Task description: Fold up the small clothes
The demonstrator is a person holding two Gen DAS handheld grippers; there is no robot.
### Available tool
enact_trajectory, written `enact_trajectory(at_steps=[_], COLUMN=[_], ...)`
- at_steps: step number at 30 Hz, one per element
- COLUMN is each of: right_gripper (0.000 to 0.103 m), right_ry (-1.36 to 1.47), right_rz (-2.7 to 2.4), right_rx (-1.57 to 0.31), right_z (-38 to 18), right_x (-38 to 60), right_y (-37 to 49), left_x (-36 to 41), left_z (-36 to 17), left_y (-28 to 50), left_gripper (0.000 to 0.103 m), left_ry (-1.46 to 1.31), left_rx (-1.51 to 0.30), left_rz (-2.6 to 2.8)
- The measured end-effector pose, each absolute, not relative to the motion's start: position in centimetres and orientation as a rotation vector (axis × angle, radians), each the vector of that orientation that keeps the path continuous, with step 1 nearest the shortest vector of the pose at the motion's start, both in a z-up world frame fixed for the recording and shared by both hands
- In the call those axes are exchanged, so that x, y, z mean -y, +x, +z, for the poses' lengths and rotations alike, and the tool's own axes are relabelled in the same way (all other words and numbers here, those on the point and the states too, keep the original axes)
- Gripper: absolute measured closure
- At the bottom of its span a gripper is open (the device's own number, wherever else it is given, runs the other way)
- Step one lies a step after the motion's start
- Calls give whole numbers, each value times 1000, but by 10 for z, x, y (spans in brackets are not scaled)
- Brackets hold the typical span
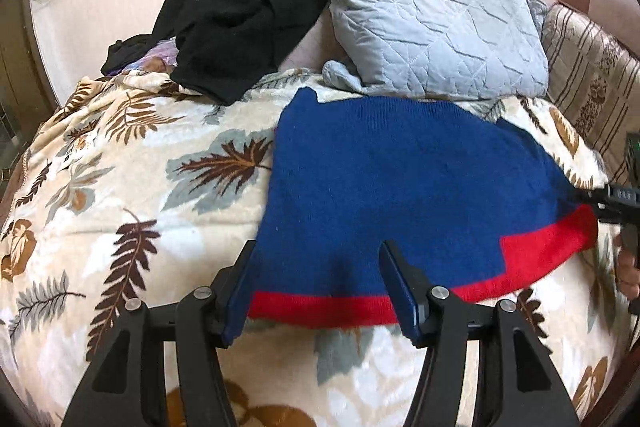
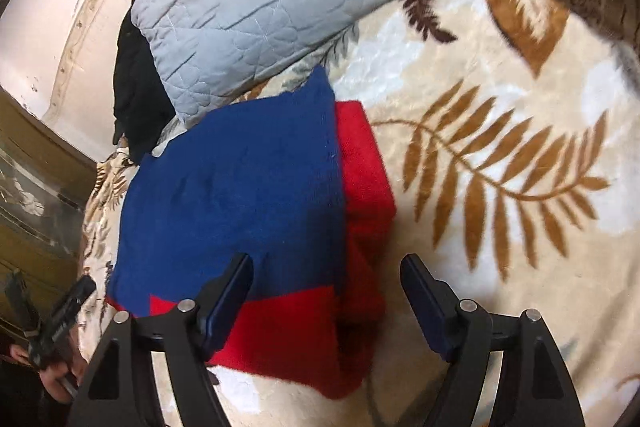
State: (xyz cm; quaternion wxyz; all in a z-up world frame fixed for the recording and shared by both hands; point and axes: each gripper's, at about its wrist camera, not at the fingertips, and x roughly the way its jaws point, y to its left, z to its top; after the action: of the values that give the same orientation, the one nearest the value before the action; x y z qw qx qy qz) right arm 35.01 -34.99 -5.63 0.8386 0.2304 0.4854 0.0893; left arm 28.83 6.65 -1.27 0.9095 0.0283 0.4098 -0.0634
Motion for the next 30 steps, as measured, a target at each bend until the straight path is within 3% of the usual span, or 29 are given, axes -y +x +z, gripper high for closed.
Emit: enact_trajectory(at_steps=[10,11,15,20,30], right_gripper=[25,28,66,76,79], right_ry=[435,424,375,359,283], right_rz=[208,213,230,272,267], right_rx=[-1049,-1055,-1067,-1057,-1019], right_z=[-73,-74,-75,-69,-29], right_x=[334,332,325,322,303], right_y=[383,385,389,389,380], left_x=[-68,-69,-72,-76,-88], left_z=[-27,-29,-32,-34,-31], left_y=[282,282,282,282,277], left_gripper=[42,42,42,42,42], left_ry=[61,58,56,51,29], left_rx=[-879,-881,-888,-896,-897], left_rz=[-92,-91,-85,-72,-68])
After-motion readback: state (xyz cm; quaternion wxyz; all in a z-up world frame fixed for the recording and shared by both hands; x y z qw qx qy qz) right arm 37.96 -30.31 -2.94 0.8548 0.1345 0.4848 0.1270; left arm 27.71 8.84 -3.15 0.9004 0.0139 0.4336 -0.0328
